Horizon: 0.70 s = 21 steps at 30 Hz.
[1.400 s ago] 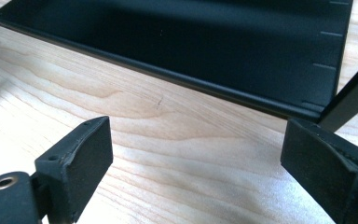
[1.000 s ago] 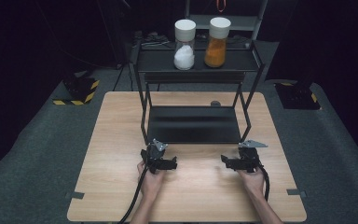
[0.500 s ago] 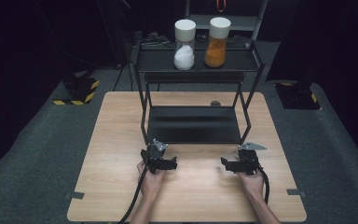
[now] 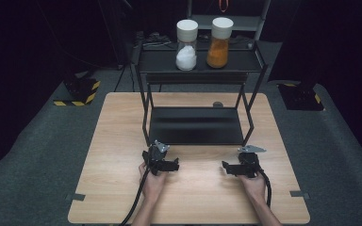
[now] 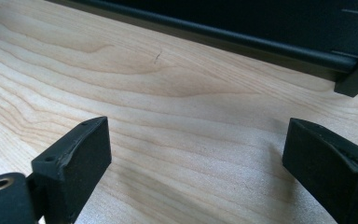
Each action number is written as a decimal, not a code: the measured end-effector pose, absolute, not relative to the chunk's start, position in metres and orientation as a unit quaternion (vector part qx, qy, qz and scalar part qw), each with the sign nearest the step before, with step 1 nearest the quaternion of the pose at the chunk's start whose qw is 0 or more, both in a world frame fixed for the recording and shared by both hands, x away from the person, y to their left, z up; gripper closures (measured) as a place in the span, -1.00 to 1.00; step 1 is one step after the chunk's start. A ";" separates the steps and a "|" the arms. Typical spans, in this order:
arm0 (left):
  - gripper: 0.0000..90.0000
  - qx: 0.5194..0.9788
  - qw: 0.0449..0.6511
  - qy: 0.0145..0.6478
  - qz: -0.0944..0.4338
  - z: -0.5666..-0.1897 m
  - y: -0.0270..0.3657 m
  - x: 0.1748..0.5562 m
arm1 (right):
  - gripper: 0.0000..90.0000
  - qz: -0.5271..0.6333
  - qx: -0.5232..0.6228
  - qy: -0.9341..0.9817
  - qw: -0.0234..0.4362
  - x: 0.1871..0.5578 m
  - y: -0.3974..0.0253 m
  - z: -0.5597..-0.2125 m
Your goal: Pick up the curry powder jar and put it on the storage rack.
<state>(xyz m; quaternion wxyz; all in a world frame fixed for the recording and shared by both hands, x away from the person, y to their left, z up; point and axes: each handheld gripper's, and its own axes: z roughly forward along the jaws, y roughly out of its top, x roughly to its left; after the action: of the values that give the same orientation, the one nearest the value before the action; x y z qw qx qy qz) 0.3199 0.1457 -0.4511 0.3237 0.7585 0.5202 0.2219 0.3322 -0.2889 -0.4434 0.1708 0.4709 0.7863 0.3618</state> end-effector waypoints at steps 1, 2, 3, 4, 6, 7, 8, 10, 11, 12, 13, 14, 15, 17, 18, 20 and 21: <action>-0.95 0.759 0.324 0.520 0.222 -0.451 0.146 0.320 | -0.84 0.360 0.470 0.787 0.172 0.332 -0.288 -0.443; -0.95 0.759 0.324 0.520 0.222 -0.451 0.146 0.320 | -0.85 0.359 0.470 0.788 0.173 0.332 -0.288 -0.444; -0.95 0.759 0.323 0.520 0.222 -0.451 0.146 0.320 | -0.85 0.359 0.470 0.788 0.173 0.332 -0.287 -0.444; -0.95 0.759 0.324 0.520 0.222 -0.451 0.146 0.320 | -0.84 0.359 0.470 0.788 0.174 0.332 -0.287 -0.443; -0.95 0.759 0.323 0.520 0.222 -0.451 0.146 0.320 | -0.85 0.359 0.470 0.788 0.174 0.332 -0.287 -0.444; -0.95 0.759 0.324 0.520 0.222 -0.451 0.146 0.320 | -0.85 0.358 0.469 0.788 0.176 0.331 -0.287 -0.444; -0.95 0.759 0.324 0.520 0.222 -0.451 0.146 0.320 | -0.84 0.358 0.469 0.787 0.179 0.330 -0.286 -0.445; -0.95 0.759 0.324 0.520 0.222 -0.451 0.146 0.320 | -0.83 0.357 0.464 0.789 0.188 0.327 -0.284 -0.447; -0.95 0.758 0.324 0.520 0.222 -0.451 0.146 0.320 | -0.83 0.355 0.461 0.790 0.192 0.325 -0.282 -0.447; -0.95 0.758 0.324 0.520 0.222 -0.451 0.146 0.320 | -0.83 0.355 0.461 0.790 0.192 0.325 -0.282 -0.447; -0.95 0.759 0.324 0.520 0.222 -0.451 0.146 0.320 | -0.84 0.340 0.455 0.796 0.210 0.323 -0.273 -0.447; -0.95 0.758 0.324 0.520 0.222 -0.451 0.146 0.320 | -0.84 0.341 0.456 0.795 0.209 0.323 -0.273 -0.447; -0.95 0.758 0.324 0.520 0.222 -0.451 0.146 0.320 | -0.84 0.341 0.456 0.795 0.209 0.323 -0.273 -0.447; -0.95 0.759 0.324 0.520 0.222 -0.451 0.146 0.320 | -0.84 0.341 0.456 0.795 0.209 0.323 -0.273 -0.447; -0.95 0.758 0.324 0.520 0.222 -0.451 0.146 0.320 | -0.84 0.341 0.455 0.796 0.209 0.323 -0.274 -0.448; -0.95 0.759 0.324 0.520 0.222 -0.451 0.146 0.320 | -0.84 0.341 0.455 0.796 0.209 0.323 -0.274 -0.447; -0.95 0.758 0.324 0.520 0.222 -0.451 0.146 0.320 | -0.84 0.341 0.455 0.796 0.209 0.323 -0.274 -0.447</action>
<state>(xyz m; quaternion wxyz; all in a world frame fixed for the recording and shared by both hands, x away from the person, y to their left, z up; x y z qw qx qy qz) 0.3198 0.1456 -0.4511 0.3236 0.7585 0.5203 0.2220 0.3227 -0.2736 -0.4475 0.2087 0.4552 0.7957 0.3409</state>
